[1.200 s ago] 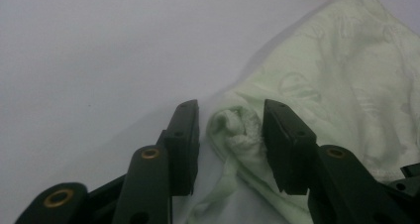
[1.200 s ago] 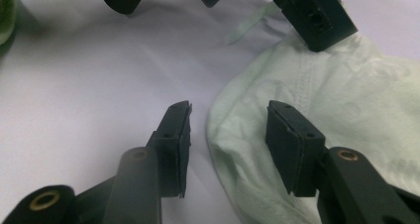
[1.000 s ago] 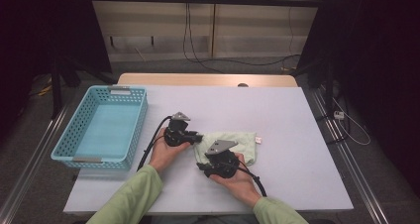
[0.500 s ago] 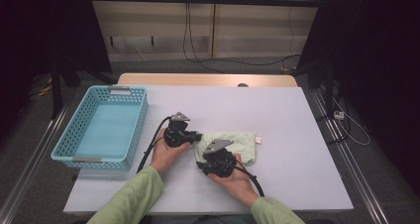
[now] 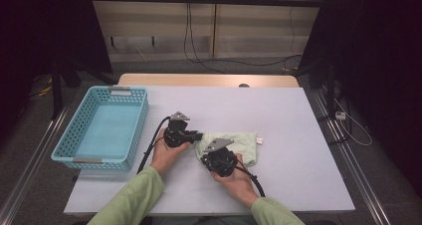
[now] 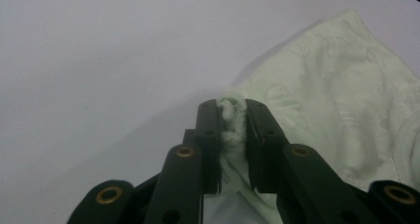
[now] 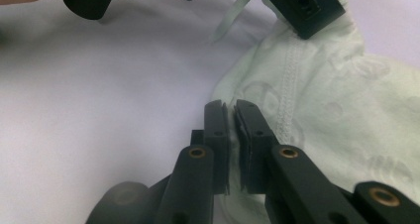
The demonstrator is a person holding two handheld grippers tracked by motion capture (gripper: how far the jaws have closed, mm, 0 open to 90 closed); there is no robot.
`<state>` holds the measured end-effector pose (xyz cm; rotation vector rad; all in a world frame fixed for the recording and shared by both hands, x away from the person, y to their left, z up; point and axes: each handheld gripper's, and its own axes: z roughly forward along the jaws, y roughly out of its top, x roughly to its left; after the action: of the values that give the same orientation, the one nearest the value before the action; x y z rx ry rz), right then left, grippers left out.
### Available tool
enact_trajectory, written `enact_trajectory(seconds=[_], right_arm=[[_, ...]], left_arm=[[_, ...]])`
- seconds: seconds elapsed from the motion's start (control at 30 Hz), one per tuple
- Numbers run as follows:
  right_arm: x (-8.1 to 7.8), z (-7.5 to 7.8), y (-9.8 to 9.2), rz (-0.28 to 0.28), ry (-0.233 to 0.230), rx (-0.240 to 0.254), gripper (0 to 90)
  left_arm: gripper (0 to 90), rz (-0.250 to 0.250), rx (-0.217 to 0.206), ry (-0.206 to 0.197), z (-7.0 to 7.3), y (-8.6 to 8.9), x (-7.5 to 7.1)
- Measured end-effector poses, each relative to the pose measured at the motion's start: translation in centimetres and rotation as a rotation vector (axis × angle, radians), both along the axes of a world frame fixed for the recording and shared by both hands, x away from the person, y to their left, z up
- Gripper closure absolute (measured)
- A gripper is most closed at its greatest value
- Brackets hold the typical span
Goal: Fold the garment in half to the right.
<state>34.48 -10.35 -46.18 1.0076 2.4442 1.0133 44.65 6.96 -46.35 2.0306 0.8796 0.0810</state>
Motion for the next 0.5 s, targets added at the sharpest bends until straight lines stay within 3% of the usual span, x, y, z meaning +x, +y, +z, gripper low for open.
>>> enact_trajectory(seconds=[0.5], right_arm=[[-0.01,0.59,-0.54,0.013,-0.001,0.093,86.7]], left_arm=[[78.0,0.018,-0.02,-0.004,0.68,0.75,-0.31]])
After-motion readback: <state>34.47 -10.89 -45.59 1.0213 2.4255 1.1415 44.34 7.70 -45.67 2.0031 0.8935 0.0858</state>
